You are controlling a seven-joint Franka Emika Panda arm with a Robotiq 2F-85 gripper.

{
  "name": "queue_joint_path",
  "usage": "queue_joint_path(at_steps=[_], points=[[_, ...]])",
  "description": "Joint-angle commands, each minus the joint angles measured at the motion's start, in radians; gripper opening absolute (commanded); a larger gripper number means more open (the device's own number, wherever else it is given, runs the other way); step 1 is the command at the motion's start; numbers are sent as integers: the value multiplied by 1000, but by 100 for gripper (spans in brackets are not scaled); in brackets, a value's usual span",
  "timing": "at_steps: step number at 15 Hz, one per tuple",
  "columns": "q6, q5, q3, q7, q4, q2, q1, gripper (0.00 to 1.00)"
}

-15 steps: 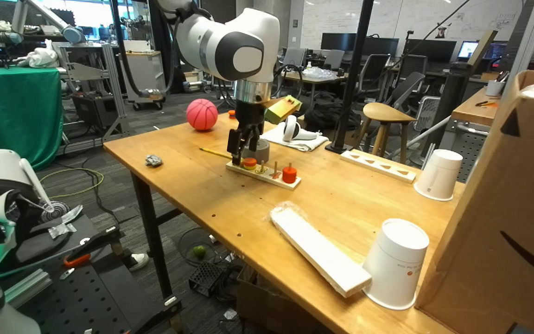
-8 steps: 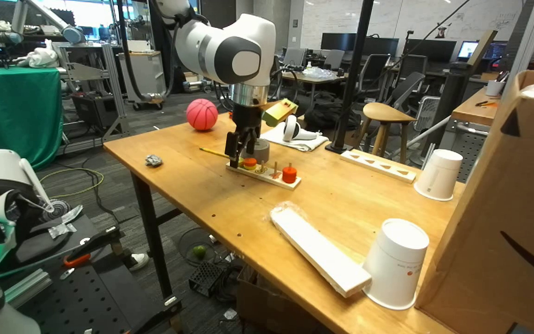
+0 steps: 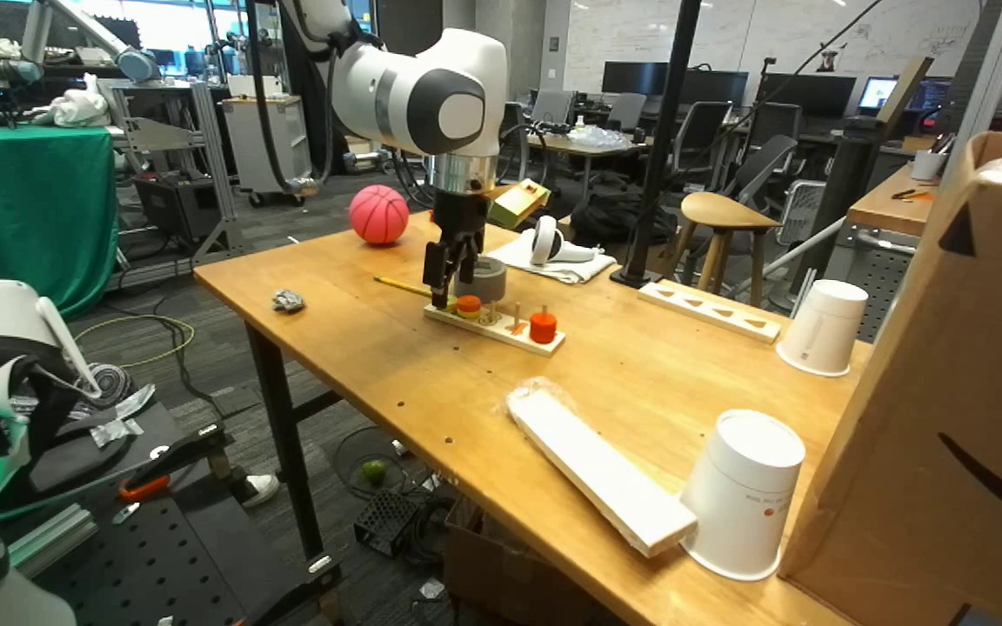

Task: Move the right and middle blocks blocks to the first right position, respectively

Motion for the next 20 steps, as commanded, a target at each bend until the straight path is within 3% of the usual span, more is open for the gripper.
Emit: queue_joint_path(at_steps=[1,15,20], points=[[-26,-52,6,39,78,47,22,100],[-13,-88,-29,42,66,34,-24,100],[-13,-76,-31,38,58,23,-45,93]])
